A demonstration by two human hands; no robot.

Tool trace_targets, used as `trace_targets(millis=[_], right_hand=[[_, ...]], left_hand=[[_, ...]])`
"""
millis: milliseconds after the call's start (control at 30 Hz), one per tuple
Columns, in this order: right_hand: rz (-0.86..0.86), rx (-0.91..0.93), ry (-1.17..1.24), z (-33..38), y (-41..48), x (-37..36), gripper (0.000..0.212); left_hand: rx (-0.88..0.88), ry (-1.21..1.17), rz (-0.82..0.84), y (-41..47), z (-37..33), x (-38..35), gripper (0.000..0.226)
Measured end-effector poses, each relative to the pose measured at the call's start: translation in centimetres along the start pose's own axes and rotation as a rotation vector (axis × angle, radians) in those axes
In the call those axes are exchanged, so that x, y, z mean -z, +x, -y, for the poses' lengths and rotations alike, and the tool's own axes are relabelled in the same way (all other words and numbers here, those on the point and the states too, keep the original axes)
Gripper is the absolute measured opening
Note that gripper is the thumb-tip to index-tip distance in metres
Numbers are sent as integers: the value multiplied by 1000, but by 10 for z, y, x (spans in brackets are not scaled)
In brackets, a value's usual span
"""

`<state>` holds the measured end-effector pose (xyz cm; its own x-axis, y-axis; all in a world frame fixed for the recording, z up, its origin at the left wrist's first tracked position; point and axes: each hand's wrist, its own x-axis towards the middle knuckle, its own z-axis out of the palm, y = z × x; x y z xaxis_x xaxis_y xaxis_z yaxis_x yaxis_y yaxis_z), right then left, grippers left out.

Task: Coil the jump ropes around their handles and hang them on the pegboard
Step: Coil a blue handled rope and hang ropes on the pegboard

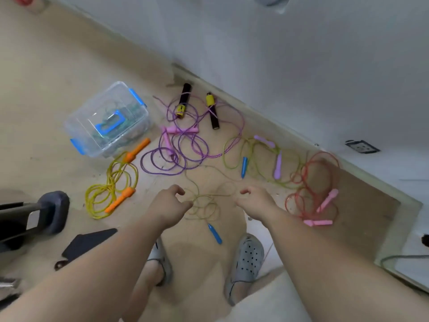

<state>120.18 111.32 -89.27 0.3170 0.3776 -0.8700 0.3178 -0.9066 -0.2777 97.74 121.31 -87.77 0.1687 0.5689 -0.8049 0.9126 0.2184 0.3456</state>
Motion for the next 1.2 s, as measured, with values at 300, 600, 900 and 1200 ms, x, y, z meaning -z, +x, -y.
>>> trace_targets(millis=[300,600,900,1200], right_hand=[[26,51,-454,-40,178,-70,60],[-185,221,-753,-78,258,-78,42],[-38,96,-829,-104,263,-97,43],[-151,167,-670,-106,278,-100,28]], left_hand=[[26,276,150,161,68,-104,52],[-85,494,302,210,92,-182,46],[-20,289,312,204,116,-225,67],[-150,236,-86,216,110,-210,78]])
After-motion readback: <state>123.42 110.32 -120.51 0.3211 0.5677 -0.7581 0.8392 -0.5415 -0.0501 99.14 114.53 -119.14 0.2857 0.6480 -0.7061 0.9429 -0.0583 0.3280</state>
